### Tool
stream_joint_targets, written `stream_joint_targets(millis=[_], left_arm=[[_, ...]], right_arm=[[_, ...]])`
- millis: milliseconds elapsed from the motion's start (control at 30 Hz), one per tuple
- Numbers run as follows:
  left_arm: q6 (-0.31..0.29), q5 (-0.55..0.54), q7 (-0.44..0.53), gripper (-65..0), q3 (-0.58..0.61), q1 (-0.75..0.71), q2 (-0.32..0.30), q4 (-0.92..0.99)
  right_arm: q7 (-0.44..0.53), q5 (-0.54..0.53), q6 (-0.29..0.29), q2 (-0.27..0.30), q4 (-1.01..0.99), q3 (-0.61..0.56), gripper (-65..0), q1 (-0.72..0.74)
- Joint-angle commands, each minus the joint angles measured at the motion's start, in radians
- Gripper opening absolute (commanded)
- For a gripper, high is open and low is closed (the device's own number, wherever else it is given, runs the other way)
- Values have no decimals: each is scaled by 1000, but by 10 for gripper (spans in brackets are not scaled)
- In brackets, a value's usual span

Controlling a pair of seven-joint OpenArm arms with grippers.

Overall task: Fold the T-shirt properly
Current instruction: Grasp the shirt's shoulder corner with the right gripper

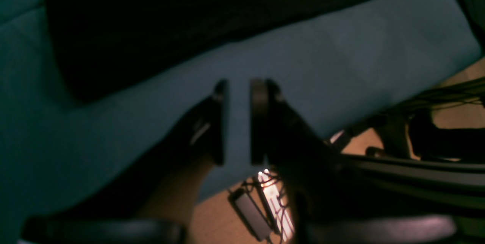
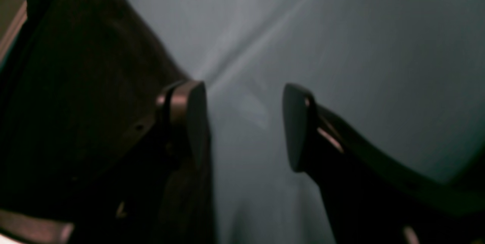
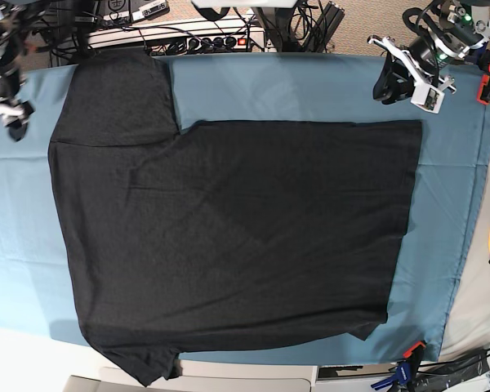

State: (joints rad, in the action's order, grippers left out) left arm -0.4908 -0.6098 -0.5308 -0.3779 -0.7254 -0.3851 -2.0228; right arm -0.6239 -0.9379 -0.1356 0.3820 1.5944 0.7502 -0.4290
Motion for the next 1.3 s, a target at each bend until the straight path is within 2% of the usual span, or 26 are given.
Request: stream_joint_targets(millis=[0,67,267,533,800,1000,1133,1267], left_arm=[[-5,-11,23,-539,-5,-5,-8,-16],[-5,-10,23,-539,-5,-5,-8,-16],[-5,12,23,-539,-5,-6,15,-16],[-5,16,22,-539,-5,-6,39,-16],[-5,51,23,-539,-5,-6,39,-16],[-5,50,23,-539,-5,-6,39,-16],[-5,50,23,-539,-5,-6,39,-16],[-5,50,23,-539,-5,-6,39,-16]], right_arm=[[24,3,-9,32,14,8,-328,-1],[30,23,-9,42,14,9,-328,-1],[47,13,-8,-6,14,9,-328,0],[41,-13,-10,-41,14,8,-328,0],[39,-65,-10,-127,14,8,-328,0],[-6,-125,-11,-201,14,5,-328,-1],[-9,-124,-12,-227,14,-58,-328,-4],[-14,-119,-14,-227,14,-192,-328,-27]])
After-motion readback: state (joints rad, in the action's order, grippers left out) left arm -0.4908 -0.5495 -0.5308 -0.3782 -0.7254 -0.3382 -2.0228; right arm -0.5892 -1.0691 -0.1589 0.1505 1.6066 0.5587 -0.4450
